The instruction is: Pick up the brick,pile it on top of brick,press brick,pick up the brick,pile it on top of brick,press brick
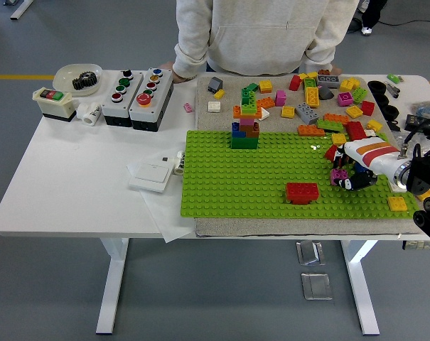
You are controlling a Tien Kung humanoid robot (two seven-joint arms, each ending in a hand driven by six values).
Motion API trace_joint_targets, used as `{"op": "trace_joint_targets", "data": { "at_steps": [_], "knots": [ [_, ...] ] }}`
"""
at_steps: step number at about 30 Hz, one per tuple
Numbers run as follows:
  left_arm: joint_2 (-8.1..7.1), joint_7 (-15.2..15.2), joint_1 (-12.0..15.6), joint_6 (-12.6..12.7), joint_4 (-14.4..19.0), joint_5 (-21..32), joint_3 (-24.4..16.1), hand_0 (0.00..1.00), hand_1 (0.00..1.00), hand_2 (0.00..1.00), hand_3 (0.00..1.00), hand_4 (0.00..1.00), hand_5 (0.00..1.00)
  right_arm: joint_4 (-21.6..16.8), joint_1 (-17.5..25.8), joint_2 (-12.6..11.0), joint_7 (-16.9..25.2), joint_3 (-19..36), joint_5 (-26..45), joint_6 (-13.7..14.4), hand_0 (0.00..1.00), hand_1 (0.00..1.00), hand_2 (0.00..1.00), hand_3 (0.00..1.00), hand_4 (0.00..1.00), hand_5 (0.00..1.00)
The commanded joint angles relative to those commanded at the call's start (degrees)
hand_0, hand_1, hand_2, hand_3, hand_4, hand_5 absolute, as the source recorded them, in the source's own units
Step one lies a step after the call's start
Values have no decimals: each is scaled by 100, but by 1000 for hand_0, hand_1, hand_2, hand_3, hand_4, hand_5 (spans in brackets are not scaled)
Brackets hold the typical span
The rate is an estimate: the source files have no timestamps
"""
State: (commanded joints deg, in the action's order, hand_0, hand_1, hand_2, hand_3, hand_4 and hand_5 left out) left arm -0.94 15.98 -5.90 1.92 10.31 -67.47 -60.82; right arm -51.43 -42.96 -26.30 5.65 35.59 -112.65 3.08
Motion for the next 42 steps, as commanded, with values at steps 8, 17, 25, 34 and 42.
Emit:
{"op": "trace_joint_targets", "data": {
  "at_steps": [8, 17, 25, 34, 42],
  "knots": [
    [1, 8, 25, -9, 0, -64, -31, 778, 716, 676, 564, 590, 607, -65, 48, -29, 22, 40, -30, 62, 553, 518, 554, 502, 731, 336],
    [8, 18, 49, -16, 0, -152, -80, 778, 715, 676, 564, 590, 607, -164, 96, -73, 17, 119, -57, 92, 550, 515, 554, 502, 730, 337],
    [11, 18, 61, -19, 0, -179, -89, 778, 713, 677, 564, 590, 608, -416, 125, -138, -32, 284, -229, -109, 560, 525, 564, 515, 730, 322],
    [13, 10, 35, -12, 0, -128, -75, 778, 713, 678, 564, 590, 609, -204, 69, -41, -71, 269, -293, -253, 653, 637, 695, 669, 864, 344],
    [16, 7, 16, -6, 0, -98, -67, 778, 713, 677, 564, 590, 608, -199, 70, -21, -92, 279, -307, -270, 651, 640, 705, 680, 869, 347]
  ]
}}
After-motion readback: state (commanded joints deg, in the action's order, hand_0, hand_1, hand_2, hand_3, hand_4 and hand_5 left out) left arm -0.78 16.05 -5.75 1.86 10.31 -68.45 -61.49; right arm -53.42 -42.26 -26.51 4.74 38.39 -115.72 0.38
